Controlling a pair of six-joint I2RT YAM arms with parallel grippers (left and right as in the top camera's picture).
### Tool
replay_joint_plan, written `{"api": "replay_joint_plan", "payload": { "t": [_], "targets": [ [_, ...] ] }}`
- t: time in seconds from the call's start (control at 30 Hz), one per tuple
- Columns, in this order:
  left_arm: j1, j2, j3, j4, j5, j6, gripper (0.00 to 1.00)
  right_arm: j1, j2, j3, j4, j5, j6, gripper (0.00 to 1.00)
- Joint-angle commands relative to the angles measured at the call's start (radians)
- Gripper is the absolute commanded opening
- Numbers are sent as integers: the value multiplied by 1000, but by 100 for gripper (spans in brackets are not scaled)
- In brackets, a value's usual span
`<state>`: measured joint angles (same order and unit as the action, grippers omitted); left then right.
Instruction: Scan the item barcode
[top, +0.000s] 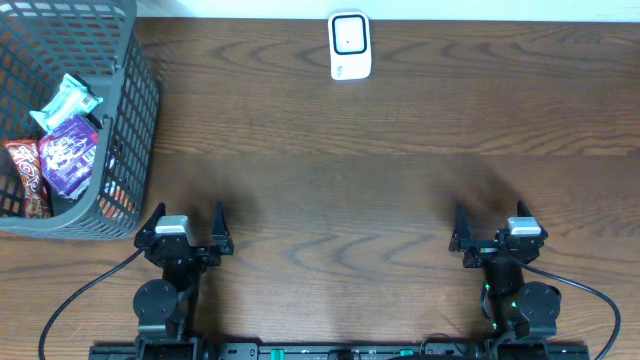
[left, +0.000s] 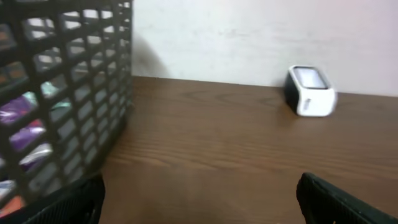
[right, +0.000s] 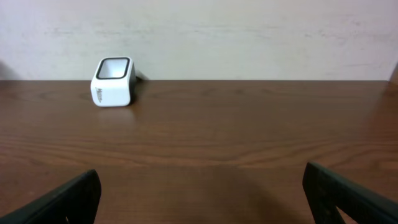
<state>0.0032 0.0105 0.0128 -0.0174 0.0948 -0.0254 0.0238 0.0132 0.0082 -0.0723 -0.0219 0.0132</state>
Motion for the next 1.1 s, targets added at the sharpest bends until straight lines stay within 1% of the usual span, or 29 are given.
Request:
{"api": "replay_joint_plan", "payload": {
  "t": [0.0,0.17,0.27,0.4,0.43,0.57,0.67,0.73,0.8,0.9,0.93,1.07],
  "targets": [
    [-3,-6,-8,-33,167,-144,98,8,3,-3,-2,6,-7,99],
    [-3,-6,-8,-21,223,-331,98,8,3,-3,-2,6,-7,99],
    [-3,-6,-8,-15,311,-404,98,8,3,-3,-2,6,-7,99],
    [-3,-6,-4,42,436,-404,98,8,3,-3,-2,6,-7,99],
    [-3,-6,2,61,447,-404,98,8,3,-3,-2,6,-7,99],
    [-3,-5,82,110,428,-393,98,8,3,-3,-2,6,-7,99],
    [-3,21,170,108,378,-338,98,8,3,-3,-2,6,-7,99],
    [-3,78,256,95,322,-279,98,8,3,-3,-2,6,-7,99],
    [-3,174,365,26,218,-222,98,8,3,-3,-2,6,-7,99],
    [-3,323,492,-67,161,-149,98,8,3,-3,-2,6,-7,99],
    [-3,442,583,-109,161,-139,98,8,3,-3,-2,6,-7,99],
    [2,684,781,-117,135,-139,98,8,3,-3,-2,6,-7,99]
  ]
}}
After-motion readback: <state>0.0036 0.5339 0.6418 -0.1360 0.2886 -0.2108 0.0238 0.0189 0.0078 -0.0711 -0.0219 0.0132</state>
